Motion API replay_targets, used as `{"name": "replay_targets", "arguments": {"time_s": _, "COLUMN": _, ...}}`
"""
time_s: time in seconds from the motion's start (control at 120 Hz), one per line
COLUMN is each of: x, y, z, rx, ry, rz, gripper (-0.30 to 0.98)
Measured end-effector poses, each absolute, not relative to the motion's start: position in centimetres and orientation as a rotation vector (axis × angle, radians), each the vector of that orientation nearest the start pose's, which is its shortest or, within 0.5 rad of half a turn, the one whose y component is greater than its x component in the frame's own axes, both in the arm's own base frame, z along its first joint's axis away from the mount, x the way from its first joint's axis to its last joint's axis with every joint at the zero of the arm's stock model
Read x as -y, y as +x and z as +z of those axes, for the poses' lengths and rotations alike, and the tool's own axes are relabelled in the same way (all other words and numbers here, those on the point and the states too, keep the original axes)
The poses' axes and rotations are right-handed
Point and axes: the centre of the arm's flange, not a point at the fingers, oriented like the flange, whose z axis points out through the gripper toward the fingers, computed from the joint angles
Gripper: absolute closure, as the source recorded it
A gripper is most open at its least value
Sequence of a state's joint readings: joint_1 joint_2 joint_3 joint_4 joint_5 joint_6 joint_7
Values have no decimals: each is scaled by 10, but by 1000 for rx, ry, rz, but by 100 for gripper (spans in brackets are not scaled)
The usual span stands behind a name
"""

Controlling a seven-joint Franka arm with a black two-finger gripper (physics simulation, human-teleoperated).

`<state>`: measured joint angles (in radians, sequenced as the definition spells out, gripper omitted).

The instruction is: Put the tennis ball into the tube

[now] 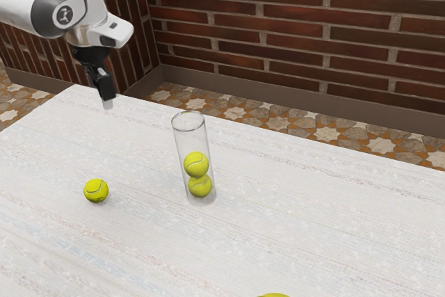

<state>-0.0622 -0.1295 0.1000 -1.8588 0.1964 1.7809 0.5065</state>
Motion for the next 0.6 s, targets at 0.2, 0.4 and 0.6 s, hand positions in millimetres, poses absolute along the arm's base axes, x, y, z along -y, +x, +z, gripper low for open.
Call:
{"name": "replay_targets", "arguments": {"time_s": 0.2, "x": -76, "y": 507, "z": 488, "rx": -710, "ry": -2922, "rz": 278, "gripper": 0}}
{"name": "replay_targets", "arguments": {"time_s": 0.4, "x": -137, "y": 508, "z": 390, "rx": -523, "ry": -3060, "rz": 496, "gripper": 0}}
{"name": "replay_targets", "arguments": {"time_s": 0.6, "x": -163, "y": 524, "z": 321, "rx": -421, "ry": -3128, "rz": 433, "gripper": 0}}
